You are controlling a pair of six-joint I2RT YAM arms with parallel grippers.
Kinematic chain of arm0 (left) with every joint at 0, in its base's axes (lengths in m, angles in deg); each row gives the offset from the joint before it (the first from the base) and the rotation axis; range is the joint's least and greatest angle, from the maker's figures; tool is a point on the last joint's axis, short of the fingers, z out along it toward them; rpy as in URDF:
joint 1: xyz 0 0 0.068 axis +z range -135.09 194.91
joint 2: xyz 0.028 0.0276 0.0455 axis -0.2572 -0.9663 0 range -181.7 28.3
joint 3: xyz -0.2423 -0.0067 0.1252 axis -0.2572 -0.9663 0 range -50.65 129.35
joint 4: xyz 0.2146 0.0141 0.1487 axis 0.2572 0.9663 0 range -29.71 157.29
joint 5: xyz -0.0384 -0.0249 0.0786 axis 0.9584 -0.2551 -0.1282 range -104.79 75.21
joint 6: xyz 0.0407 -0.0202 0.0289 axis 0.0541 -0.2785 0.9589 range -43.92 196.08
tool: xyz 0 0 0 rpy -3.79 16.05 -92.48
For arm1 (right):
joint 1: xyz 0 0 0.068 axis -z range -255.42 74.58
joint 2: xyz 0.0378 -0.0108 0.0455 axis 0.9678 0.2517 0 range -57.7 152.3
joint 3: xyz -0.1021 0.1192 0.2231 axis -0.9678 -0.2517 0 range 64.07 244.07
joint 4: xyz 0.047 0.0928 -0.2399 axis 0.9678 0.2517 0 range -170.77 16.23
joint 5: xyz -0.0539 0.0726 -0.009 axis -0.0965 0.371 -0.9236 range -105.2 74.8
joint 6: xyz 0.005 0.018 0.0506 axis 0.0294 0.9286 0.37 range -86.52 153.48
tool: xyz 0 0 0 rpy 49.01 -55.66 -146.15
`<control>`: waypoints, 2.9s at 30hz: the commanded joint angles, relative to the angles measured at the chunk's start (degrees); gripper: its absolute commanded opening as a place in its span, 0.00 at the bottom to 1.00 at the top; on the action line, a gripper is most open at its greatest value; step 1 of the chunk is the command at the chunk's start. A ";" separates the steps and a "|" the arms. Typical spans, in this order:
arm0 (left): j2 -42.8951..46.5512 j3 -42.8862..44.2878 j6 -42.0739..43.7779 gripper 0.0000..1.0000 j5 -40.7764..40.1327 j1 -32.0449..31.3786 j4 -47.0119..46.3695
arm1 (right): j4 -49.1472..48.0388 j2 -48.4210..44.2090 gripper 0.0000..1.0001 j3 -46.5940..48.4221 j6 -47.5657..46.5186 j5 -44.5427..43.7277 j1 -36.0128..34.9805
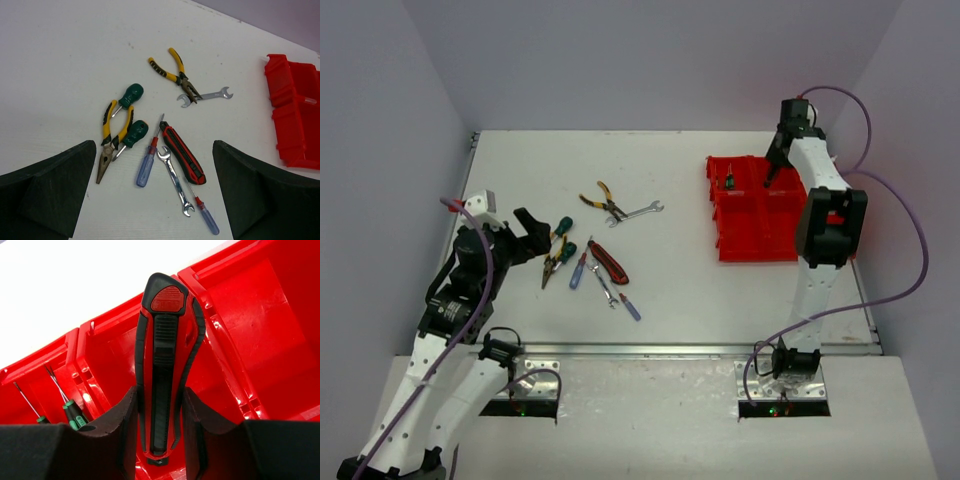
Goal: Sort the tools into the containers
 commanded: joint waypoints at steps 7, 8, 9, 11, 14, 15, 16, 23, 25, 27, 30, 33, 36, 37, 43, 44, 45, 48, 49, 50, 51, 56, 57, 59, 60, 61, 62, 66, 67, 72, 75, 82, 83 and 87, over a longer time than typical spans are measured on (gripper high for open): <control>0.39 0.80 0.58 1.00 0.72 -0.53 -2.68 | -4.80 0.43 0.00 1.49 2.18 -0.16 1.14; 0.35 0.76 0.58 1.00 0.77 -0.53 -2.68 | -5.38 -0.15 0.00 0.66 2.27 0.22 1.14; 0.33 0.73 0.58 1.00 0.81 -0.53 -2.68 | -5.90 -0.71 0.00 -0.13 2.34 0.56 1.14; 0.32 0.73 0.58 1.00 0.89 -0.53 -2.68 | -6.35 -1.73 0.00 -1.07 2.61 0.82 1.14; 0.43 0.76 0.58 1.00 0.89 -0.53 -2.68 | -6.67 -1.97 0.01 -0.85 2.41 1.25 1.17; 0.51 0.73 0.58 1.00 0.88 -0.53 -2.68 | -6.65 -1.87 0.02 -0.51 2.20 1.45 1.14; 0.62 0.72 0.58 1.00 0.83 -0.53 -2.68 | -6.39 -1.31 0.06 0.05 1.95 1.50 1.14; 0.49 0.72 0.58 1.00 0.80 -0.53 -2.68 | -4.42 0.54 0.27 1.62 1.05 0.38 1.20; 0.41 0.72 0.58 1.00 0.80 -0.53 -2.68 | -4.34 -0.30 0.31 0.88 1.36 0.81 1.14; 0.40 0.72 0.58 1.00 0.95 -0.53 -2.68 | -4.21 -1.67 0.64 0.43 2.39 1.26 1.14; 0.49 0.72 0.67 1.00 1.19 -0.53 -2.72 | -2.52 -2.89 0.80 1.50 3.66 2.12 1.10; 0.73 0.72 0.67 1.00 1.24 -0.53 -2.74 | -2.17 -4.82 0.87 2.55 4.55 3.77 0.83; 1.01 0.72 0.67 1.00 1.08 -0.53 -2.77 | -0.45 -6.44 0.97 4.63 3.96 8.13 -0.31; 1.11 0.72 0.67 1.00 1.07 -0.53 -2.72 | 0.28 -6.70 0.98 5.65 3.44 9.82 -1.06; 1.65 0.88 0.37 1.00 -0.30 -0.53 -2.46 | 2.05 -12.52 0.99 2.61 -3.59 21.32 -12.01; 1.92 1.00 0.17 1.00 -1.32 -0.53 -2.12 | 1.46 -14.44 0.99 -0.01 -5.93 22.43 -15.85; 2.19 1.12 -0.14 1.00 -2.32 -0.53 -1.81 | 1.36 -15.59 0.98 -2.34 -7.46 22.18 -19.20; 3.25 1.53 -1.21 1.00 -5.28 -0.53 -0.97 | 6.44 -14.33 0.95 -2.38 -10.32 17.82 -29.13; 3.56 1.62 -1.47 1.00 -5.98 -0.53 -0.71 | 6.64 -13.41 0.94 -1.90 -10.40 16.78 -31.80; 4.08 1.71 -1.71 1.00 -6.69 -0.53 -0.47 | 7.74 -12.64 0.92 -2.14 -10.40 15.87 -35.39; 4.55 1.78 -1.89 1.00 -7.28 -0.53 -0.28 | 8.36 -11.83 0.90 -2.63 -10.31 14.78 -38.81; 6.06 1.48 -2.02 1.00 -7.48 -0.53 -0.34 | 7.41 -6.70 0.80 -3.40 -9.85 10.34 -48.47; 6.10 1.44 -1.98 1.00 -7.27 -0.53 -0.38 | 7.81 -5.16 0.79 -2.11 -10.06 9.13 -49.77; 5.95 1.51 -1.96 1.00 -7.03 -0.53 -0.48 | 9.19 -2.69 0.76 -0.87 -10.30 7.03 -51.49; 5.88 1.52 -1.90 1.00 -6.84 -0.53 -0.48 | 9.29 -1.69 0.76 -0.93 -10.31 5.51 -52.49; 5.82 1.52 -1.85 1.00 -6.67 -0.53 -0.51 | 9.02 -1.03 0.75 -1.25 -10.31 4.91 -53.30; 5.77 1.52 -1.80 1.00 -6.51 -0.53 -0.56 | 8.57 -0.58 0.74 -1.70 -10.31 4.95 -53.96; 5.32 1.34 -1.61 1.00 -5.73 -0.53 -0.80 | 8.41 2.18 0.70 -2.08 -9.73 4.95 -56.07; 5.24 1.34 -1.59 1.00 -5.54 -0.53 -0.83 | 8.41 2.80 0.70 -1.99 -9.56 4.97 -56.34; 4.94 1.10 -1.16 1.00 -4.13 -0.53 -1.25 | 8.41 5.55 0.67 -0.87 -8.52 6.44 -56.37; 4.67 0.96 -0.76 1.00 -2.96 -0.53 -1.71 | 8.44 6.75 0.64 -0.67 -7.69 7.75 -56.49; 4.69 0.90 -0.65 1.00 -2.68 -0.53 -1.80 | 7.12 8.32 0.35 -1.66 -7.76 6.29 -56.87; 4.66 0.90 -0.65 1.00 -2.61 -0.53 -1.80 | 6.98 8.22 0.29 -1.80 -7.93 4.84 -56.87; 4.62 0.90 -0.65 1.00 -2.54 -0.53 -1.84 | 6.66 5.16 0.11 -1.91 -8.98 0.75 -56.71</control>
